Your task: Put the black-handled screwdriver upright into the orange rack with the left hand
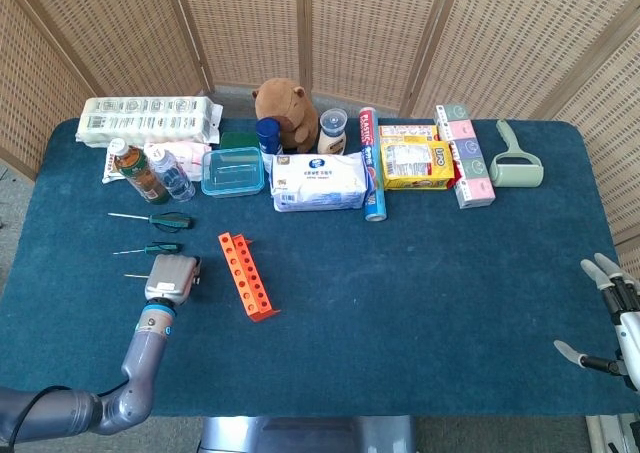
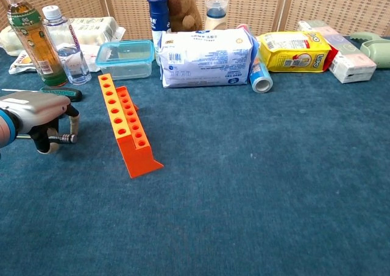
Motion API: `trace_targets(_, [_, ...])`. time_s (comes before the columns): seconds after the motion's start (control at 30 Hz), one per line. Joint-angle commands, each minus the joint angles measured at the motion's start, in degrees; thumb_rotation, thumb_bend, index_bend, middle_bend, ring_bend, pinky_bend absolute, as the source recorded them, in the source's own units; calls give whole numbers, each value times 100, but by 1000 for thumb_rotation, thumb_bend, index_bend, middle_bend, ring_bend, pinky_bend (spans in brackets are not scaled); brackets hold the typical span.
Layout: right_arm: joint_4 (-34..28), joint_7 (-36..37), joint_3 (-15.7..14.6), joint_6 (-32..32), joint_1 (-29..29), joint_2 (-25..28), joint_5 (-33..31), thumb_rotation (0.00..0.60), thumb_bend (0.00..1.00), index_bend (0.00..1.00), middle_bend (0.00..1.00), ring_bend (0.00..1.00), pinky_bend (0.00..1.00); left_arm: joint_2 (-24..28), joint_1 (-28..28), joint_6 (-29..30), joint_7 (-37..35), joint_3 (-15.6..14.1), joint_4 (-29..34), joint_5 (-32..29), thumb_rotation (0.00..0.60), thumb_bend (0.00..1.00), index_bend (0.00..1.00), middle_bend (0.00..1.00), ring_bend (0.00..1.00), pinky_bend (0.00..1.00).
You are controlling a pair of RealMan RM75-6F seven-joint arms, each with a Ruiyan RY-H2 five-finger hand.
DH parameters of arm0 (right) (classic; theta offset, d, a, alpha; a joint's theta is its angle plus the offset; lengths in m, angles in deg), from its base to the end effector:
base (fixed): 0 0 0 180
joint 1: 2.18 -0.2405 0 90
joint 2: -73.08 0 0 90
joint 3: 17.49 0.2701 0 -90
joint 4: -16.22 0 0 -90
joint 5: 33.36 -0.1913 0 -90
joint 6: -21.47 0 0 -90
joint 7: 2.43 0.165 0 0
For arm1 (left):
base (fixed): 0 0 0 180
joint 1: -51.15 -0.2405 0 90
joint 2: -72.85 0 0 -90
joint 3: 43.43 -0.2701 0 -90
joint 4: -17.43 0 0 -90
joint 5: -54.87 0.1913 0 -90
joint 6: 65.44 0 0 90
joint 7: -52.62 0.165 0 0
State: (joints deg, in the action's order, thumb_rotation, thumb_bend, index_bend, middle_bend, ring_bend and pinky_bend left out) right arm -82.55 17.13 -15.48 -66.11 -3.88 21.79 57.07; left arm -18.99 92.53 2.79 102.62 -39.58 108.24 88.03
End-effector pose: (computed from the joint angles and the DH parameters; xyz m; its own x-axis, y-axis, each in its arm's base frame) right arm -0.2997 -0.1806 0.2416 0.1809 -0.0061 0.9835 -0.9828 -0.0387 0.1805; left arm -0.2235 0.3311 -0.0201 0.6249 0.4219 0.6569 0.7494 -0.0885 -0.6561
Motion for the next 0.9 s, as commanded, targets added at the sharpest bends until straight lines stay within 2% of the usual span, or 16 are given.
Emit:
trace_targets(0.03, [0, 10, -2, -4, 0, 2, 7, 600, 51, 55, 0, 0, 0, -22, 4, 32, 36, 1, -6, 14, 600, 375, 430, 996, 960, 973])
trace_targets(0.4, [18, 83, -6, -25, 3, 25, 19, 600, 51, 55, 0, 0, 0, -135, 1, 171, 239, 16, -70, -16, 600, 413, 493, 996, 960, 973])
trace_targets(0.63, [17, 109, -14, -23, 2, 36, 29, 600, 51, 55, 0, 0, 0, -167, -9, 213, 302, 45, -48, -28, 600, 436, 499, 996, 960, 973])
trace_targets(0.9, [23, 119, -13, -16, -4, 36, 22, 600, 51, 55, 0, 0, 0, 79, -88, 337, 194, 92, 342, 130, 600, 476, 499, 996, 960, 973])
